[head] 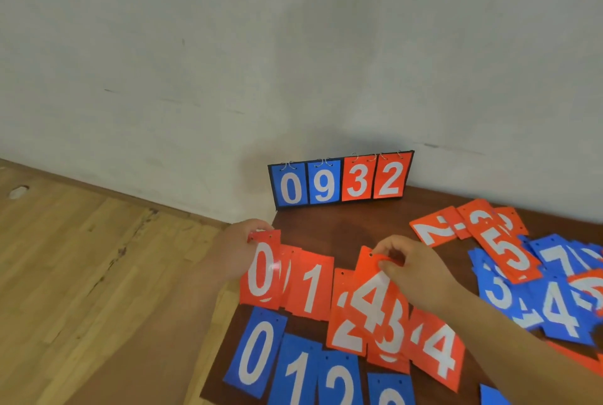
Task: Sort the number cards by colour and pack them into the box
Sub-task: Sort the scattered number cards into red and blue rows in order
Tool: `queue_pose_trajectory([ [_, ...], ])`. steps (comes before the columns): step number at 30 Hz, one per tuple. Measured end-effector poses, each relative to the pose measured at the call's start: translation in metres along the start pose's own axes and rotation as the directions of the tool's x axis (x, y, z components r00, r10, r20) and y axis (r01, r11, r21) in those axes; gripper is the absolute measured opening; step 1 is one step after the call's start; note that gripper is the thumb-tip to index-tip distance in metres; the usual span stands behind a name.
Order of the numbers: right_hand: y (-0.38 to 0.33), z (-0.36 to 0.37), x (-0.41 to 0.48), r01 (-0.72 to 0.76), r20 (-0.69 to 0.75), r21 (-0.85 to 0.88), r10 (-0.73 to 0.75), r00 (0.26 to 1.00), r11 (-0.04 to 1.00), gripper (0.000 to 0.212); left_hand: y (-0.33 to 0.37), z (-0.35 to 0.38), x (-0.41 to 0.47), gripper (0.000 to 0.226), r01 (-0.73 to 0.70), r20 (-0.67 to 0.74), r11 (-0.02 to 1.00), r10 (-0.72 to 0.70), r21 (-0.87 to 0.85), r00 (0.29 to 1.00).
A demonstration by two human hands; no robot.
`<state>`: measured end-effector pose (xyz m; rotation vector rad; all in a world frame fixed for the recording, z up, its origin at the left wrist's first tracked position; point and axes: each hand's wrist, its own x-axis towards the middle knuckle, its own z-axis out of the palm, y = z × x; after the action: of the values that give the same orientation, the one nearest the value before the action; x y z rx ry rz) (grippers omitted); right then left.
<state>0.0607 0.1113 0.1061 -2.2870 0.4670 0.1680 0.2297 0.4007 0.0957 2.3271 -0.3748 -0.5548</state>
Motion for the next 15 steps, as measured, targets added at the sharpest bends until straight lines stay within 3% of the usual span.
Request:
queue_pose_trajectory([
  [3, 0.011, 0.007, 0.005, -0.051, -0.014, 0.020, 0.051, 0.999, 0.999, 0.022, -0.016, 0.017, 0.021, 0.025, 0.011, 0.025, 1.000, -0.012, 0.020, 1.000],
  [8, 0.031, 0.023, 0.017, -0.129, 0.025, -0.008, 0.129, 0.991, 0.992, 0.025, -0.050, 0.050, 0.050, 0.036, -0.052, 0.065, 0.980, 0.040, 0.193, 0.997],
  [15, 0.045, 0.038, 0.033, -0.192, 0.029, -0.016, 0.192, 0.981, 0.981, 0.025, -0.068, 0.083, 0.060, 0.046, 0.002, -0.040, 0.968, 0.008, 0.249, 0.999],
])
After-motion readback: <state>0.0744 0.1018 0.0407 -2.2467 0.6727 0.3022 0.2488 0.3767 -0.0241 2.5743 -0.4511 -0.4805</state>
